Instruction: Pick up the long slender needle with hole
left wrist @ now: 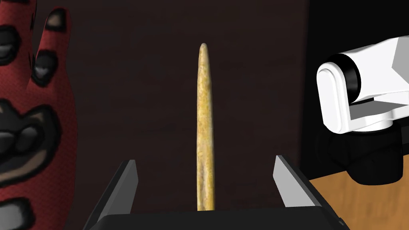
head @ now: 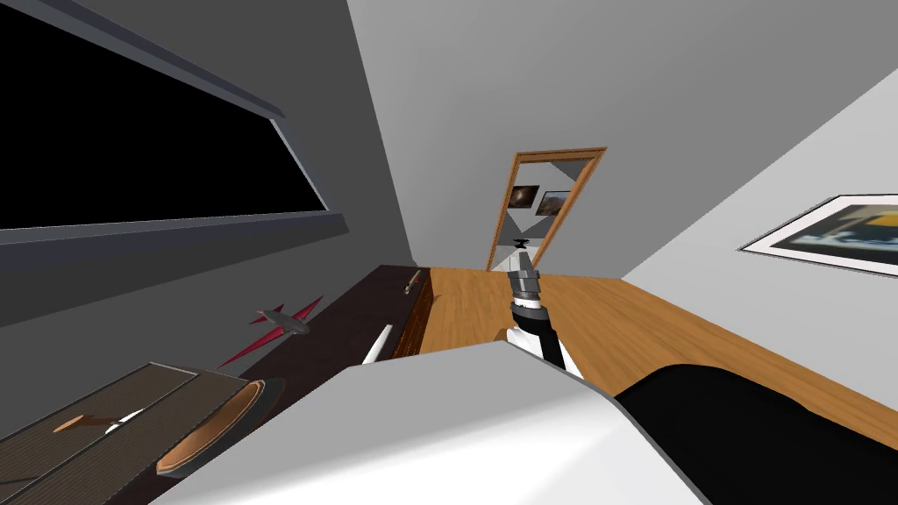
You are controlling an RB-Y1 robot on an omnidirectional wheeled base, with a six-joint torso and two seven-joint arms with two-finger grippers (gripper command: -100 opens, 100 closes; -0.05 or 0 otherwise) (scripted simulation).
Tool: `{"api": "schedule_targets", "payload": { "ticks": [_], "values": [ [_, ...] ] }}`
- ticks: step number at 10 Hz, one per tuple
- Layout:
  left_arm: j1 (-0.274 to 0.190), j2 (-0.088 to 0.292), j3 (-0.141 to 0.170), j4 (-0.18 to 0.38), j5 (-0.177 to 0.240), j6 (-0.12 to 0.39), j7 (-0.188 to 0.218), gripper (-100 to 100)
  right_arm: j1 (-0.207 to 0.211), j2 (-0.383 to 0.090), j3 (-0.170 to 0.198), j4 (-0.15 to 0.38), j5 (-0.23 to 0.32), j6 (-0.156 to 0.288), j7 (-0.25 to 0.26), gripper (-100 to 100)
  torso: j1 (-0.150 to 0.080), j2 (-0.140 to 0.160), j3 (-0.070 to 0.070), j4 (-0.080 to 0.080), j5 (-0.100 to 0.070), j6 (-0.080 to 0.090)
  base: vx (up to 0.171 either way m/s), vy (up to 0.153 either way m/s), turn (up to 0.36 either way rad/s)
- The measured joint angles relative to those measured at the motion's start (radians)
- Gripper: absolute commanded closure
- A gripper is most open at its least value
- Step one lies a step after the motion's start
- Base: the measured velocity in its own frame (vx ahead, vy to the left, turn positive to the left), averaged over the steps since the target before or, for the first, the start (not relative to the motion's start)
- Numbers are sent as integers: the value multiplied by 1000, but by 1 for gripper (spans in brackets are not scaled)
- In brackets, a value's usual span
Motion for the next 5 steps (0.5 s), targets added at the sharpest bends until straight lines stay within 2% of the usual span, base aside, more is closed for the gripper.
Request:
{"api": "schedule_targets", "payload": {
  "ticks": [1,2,5],
  "values": [
    [-21,-14,-5,30,-6,-11,-13,-100,0,0,0,0,0,0,0,0,0,0,0,0,0,0,6,20,-5],
    [-23,-16,-6,34,-7,-13,-16,100,0,0,0,0,0,0,0,0,-1,0,0,0,0,0,0,0,0],
    [-23,-17,-7,33,-6,-11,-16,100,0,0,0,0,0,0,0,0,1,0,0,0,0,0,0,0,0]
  ]
}}
